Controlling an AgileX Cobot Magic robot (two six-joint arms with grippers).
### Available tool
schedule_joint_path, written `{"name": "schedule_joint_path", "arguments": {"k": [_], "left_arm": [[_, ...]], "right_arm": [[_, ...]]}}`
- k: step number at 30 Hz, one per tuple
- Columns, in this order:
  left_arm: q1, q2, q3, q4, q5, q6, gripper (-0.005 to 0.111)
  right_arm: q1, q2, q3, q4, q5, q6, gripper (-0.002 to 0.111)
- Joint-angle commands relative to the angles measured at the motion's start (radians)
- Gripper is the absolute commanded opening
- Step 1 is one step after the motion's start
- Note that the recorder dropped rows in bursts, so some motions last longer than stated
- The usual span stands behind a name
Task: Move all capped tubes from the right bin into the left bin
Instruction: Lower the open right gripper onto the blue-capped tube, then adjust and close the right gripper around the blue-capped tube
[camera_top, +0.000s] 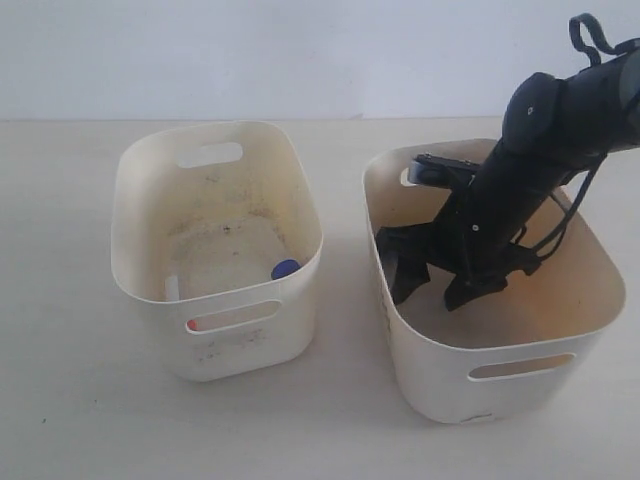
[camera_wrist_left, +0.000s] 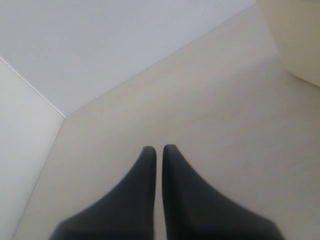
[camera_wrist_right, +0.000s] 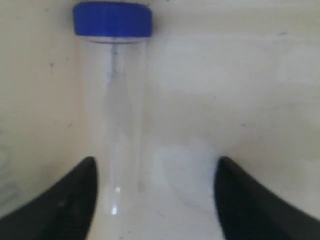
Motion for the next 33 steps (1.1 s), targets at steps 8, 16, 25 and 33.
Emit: {"name": "schedule_joint_path", "arguments": {"k": [8, 16, 25, 33], "left_arm": [[-0.001, 0.004, -0.004, -0.003, -0.005, -0.001, 0.004], [-0.001, 0.004, -0.004, -0.003, -0.005, -0.001, 0.004], [-0.001, 0.004, -0.004, -0.003, -0.005, -0.001, 0.004], [-0.001, 0.004, -0.004, -0.003, -0.005, -0.001, 0.004]], "right_arm": [[0.002, 0.011, 0.006, -0.031, -0.044, 0.015, 0.008], [0.002, 0.002, 0.004, -0.020, -0.049, 0.037, 0.000], [0.002, -0.076, 0.004, -0.020, -0.045, 0.017, 0.023], [0.002, -0.069, 0.004, -0.020, -0.029, 0.015, 0.091]]}}
